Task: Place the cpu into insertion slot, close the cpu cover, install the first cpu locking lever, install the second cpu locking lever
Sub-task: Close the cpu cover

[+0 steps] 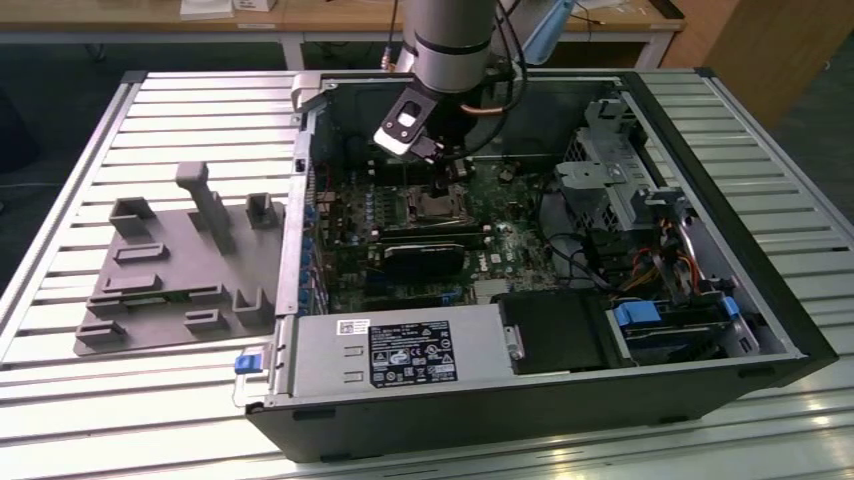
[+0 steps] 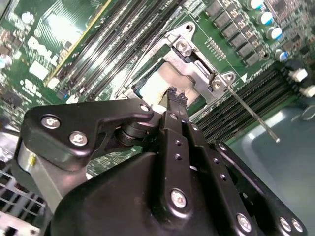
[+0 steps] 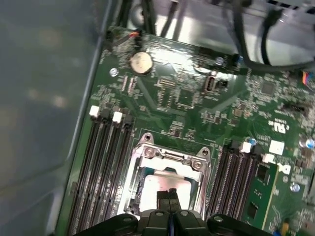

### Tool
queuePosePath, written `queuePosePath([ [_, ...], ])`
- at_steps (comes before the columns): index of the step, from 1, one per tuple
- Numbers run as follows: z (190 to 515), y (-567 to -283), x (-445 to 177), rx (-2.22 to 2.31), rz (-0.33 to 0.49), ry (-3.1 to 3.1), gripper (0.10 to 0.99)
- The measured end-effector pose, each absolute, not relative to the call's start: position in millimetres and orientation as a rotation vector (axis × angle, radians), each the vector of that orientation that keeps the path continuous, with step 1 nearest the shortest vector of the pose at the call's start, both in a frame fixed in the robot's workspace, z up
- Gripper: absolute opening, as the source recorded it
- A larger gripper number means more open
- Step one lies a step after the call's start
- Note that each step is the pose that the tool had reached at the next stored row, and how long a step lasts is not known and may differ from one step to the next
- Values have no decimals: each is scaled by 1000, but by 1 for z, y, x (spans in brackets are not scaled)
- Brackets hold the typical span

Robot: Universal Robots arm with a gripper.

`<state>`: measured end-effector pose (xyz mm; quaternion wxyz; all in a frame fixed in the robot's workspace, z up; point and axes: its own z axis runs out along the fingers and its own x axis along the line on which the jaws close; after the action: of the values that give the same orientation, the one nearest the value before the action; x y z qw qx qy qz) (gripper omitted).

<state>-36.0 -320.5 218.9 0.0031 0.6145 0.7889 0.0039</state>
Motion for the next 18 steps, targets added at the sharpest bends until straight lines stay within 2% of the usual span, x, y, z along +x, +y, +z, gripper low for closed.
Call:
queuePosePath([
  [18,218,-320,-36,1529,14,2739,102],
])
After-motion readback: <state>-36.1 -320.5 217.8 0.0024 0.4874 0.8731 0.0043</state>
